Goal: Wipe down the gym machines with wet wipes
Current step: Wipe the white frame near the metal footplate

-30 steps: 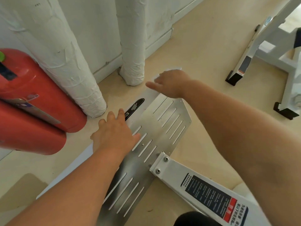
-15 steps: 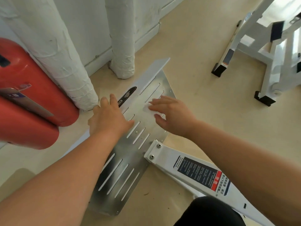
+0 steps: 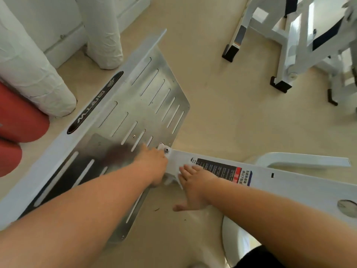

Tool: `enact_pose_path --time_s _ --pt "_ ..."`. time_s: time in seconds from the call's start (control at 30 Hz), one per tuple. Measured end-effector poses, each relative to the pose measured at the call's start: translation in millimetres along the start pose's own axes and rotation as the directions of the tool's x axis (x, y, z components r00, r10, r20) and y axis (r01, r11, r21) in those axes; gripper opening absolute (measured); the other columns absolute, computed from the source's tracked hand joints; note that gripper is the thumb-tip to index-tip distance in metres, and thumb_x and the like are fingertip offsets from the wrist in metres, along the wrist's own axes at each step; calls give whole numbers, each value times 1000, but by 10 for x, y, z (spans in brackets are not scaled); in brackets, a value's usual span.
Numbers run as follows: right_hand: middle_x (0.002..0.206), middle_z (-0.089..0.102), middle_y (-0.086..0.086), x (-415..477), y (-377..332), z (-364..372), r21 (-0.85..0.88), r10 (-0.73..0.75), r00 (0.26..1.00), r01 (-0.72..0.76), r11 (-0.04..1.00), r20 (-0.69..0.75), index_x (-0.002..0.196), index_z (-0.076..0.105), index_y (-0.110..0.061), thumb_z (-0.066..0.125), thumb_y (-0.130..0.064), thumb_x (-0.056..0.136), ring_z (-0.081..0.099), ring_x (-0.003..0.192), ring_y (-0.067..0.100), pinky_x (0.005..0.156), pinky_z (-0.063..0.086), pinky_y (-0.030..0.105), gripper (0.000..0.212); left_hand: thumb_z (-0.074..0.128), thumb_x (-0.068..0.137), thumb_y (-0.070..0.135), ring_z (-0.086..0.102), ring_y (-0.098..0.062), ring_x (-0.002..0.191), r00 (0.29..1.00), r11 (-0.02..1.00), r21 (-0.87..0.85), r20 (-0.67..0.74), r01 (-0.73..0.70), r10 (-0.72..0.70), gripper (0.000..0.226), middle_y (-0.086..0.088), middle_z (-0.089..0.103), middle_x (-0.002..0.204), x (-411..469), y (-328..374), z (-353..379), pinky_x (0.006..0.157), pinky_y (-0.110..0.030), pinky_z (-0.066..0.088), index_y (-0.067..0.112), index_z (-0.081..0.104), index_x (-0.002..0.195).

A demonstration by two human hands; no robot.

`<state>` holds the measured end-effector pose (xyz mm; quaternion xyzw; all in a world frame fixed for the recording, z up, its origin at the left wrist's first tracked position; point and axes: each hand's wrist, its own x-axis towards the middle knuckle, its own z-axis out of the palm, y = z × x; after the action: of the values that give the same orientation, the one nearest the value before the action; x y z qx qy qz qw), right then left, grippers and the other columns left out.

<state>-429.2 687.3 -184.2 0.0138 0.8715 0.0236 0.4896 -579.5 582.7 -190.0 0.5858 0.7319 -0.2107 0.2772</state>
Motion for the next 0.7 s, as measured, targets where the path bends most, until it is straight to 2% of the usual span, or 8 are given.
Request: enact_pose_path --time_s 0.1,0.17,0.23,0.3,0.37,0.47,0.57,0.7 --pt "168 -18 15 -15 -28 122 -1 46 998 -46 999 -43 161 -9 -8 19 -91 85 -19 156 31 127 -7 47 116 59 91 40 32 -28 143 998 1000 -21 63 10 -9 76 -12 22 162 200 58 271 116 -58 23 14 25 154" --pt "168 -19 18 -57 162 83 5 185 980 -185 983 -72 161 -13 -6 19 -90 86 -19 156 33 127 -5 48 116 59 90 39 24 -28 149 997 1000 -11 81 -15 16 85 -12 11 166 263 82 380 119 -62 18 12 16 158" --pt "168 -15 21 -71 339 1 70 365 929 -361 930 -62 160 -11 -3 18 -94 82 -14 156 37 127 -1 52 124 58 90 43 21 -27 151 996 999 -6 80 -38 38 86 -11 10 166 279 73 481 119 -62 15 12 15 158" --pt "168 -13 23 -27 342 -49 93 452 891 -448 889 -32 160 -10 0 15 -98 77 -14 156 40 126 -2 55 131 57 89 43 22 -26 151 996 999 -20 77 -41 42 84 -9 15 165 280 10 561 121 -60 14 13 19 157" --pt "167 -17 23 54 153 -23 110 438 898 -432 895 -37 158 -14 1 17 -98 77 -17 155 40 126 -4 55 132 58 88 42 23 -26 150 996 998 -7 65 -55 56 84 -9 19 164 296 -52 597 123 -56 11 13 20 156" --pt "167 -22 21 194 -261 134 136 344 935 -331 934 -90 158 -17 -1 24 -97 78 -22 154 37 126 -10 52 132 57 88 46 24 -26 150 996 998 6 62 -66 66 88 -9 18 164 299 -34 603 122 -56 11 12 16 158" --pt "167 -20 20 285 -506 261 78 248 962 -240 968 -118 159 -15 -2 28 -95 80 -21 155 36 126 -9 51 129 58 89 46 27 -25 149 990 995 29 107 -95 92 91 -8 20 164 211 -13 617 122 -57 14 11 13 160" --pt "170 -14 14 271 -256 197 -17 137 983 -140 990 -120 162 -9 -7 31 -91 84 -13 157 30 127 -7 45 121 59 88 47 42 -23 139 993 996 11 79 -88 87 77 -2 37 153 118 -149 564 116 -54 26 16 31 152"
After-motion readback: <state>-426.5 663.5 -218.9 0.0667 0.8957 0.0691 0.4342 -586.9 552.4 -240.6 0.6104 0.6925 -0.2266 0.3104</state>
